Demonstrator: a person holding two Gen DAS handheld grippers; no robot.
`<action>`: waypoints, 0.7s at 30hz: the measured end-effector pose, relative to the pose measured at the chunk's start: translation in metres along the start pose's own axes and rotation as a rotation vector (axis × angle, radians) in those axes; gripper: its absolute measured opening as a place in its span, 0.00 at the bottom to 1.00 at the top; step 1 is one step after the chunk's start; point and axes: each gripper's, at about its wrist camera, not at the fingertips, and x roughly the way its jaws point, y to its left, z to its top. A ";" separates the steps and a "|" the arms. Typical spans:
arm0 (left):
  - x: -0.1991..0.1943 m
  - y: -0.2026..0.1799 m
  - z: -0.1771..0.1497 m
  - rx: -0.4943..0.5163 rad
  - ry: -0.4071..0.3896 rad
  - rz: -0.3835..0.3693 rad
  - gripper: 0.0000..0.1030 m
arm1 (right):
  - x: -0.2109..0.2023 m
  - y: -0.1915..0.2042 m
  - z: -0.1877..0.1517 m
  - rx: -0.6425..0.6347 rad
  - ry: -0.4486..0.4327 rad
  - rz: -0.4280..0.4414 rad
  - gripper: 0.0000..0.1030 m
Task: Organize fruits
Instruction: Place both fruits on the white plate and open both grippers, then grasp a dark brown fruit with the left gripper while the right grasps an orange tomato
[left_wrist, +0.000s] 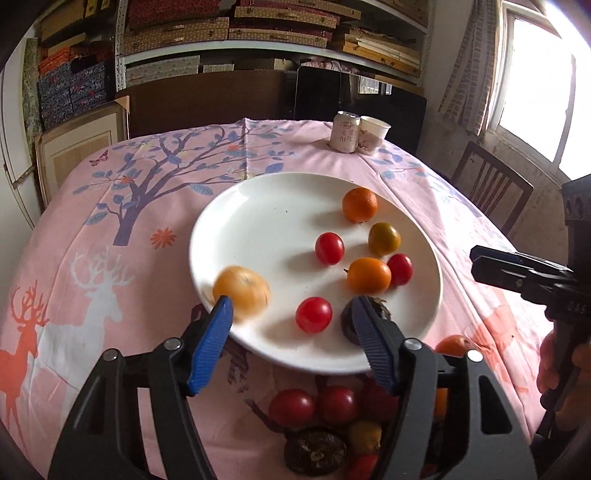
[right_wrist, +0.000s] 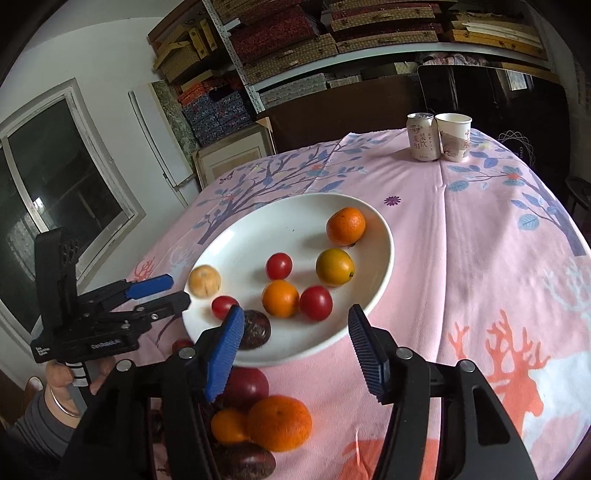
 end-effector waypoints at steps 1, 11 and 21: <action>-0.012 -0.002 -0.007 0.009 -0.007 -0.008 0.64 | -0.005 -0.001 -0.007 -0.001 0.003 -0.002 0.57; -0.072 -0.028 -0.110 0.144 0.082 -0.026 0.65 | -0.050 0.008 -0.089 -0.021 0.037 0.061 0.57; -0.043 -0.039 -0.130 0.120 0.138 -0.073 0.41 | -0.060 0.027 -0.108 -0.067 0.063 0.043 0.57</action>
